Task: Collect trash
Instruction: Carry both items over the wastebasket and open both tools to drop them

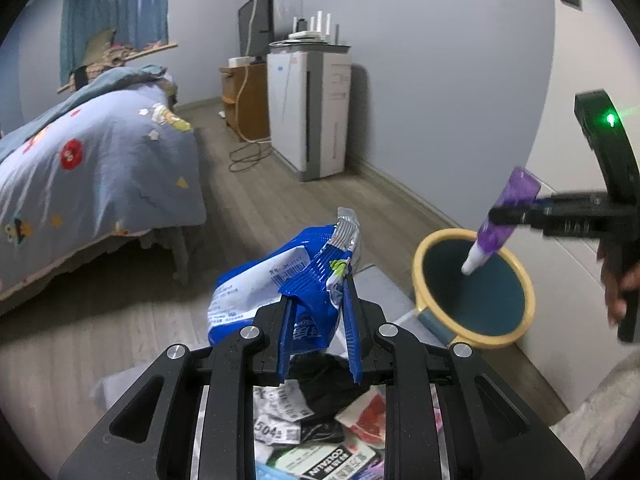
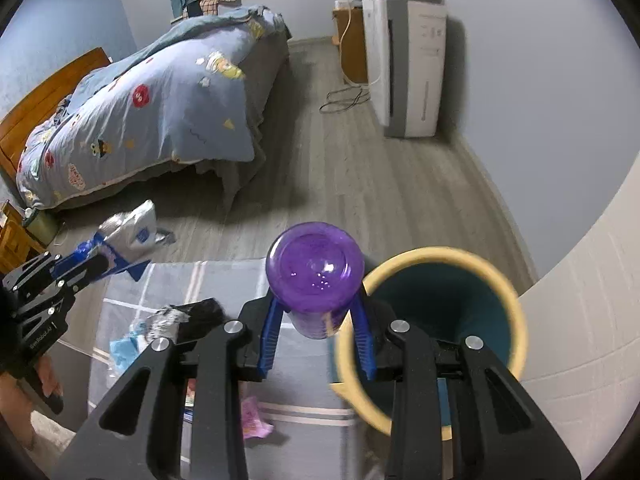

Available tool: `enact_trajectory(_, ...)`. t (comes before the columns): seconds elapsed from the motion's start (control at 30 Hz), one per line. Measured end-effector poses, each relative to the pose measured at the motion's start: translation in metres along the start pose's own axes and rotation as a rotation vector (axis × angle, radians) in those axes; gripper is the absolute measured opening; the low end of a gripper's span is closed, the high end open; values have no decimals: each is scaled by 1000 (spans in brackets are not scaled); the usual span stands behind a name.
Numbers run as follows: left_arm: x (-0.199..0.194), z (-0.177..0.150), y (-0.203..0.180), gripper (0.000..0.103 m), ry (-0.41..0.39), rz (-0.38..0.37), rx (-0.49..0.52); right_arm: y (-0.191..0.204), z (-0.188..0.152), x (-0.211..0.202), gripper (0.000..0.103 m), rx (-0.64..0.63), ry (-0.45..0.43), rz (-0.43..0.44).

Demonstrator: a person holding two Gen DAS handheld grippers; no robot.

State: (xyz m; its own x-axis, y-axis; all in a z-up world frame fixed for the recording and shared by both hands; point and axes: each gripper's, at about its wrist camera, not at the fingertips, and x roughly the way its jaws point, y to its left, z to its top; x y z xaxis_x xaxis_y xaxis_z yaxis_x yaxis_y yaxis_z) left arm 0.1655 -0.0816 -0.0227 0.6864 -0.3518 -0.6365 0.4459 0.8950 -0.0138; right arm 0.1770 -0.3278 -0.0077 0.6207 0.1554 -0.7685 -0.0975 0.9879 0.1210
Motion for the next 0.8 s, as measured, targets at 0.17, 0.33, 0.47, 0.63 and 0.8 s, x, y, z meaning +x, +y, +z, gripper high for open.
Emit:
enact_trajectory(0.17,-1,-1,-17,24,6,-40,13,-46,-7,-2,32,76,6,-22)
enact_trajectory(0.33,10,9,-63,24,6,-98,80,-95,-14,14,32,181,55,-71)
enact_trajectory(0.47,28,18,-105,24,27,-157,134,-137,-26,27,32,291,97,-96)
enact_trajectory(0.63,62,24,-148,24,73,-206,180,-174,-43,38,32,386,147,-105)
enact_trajectory(0.8,97,24,-181,24,118,-230,215,-188,-54,45,32,393,174,-110)
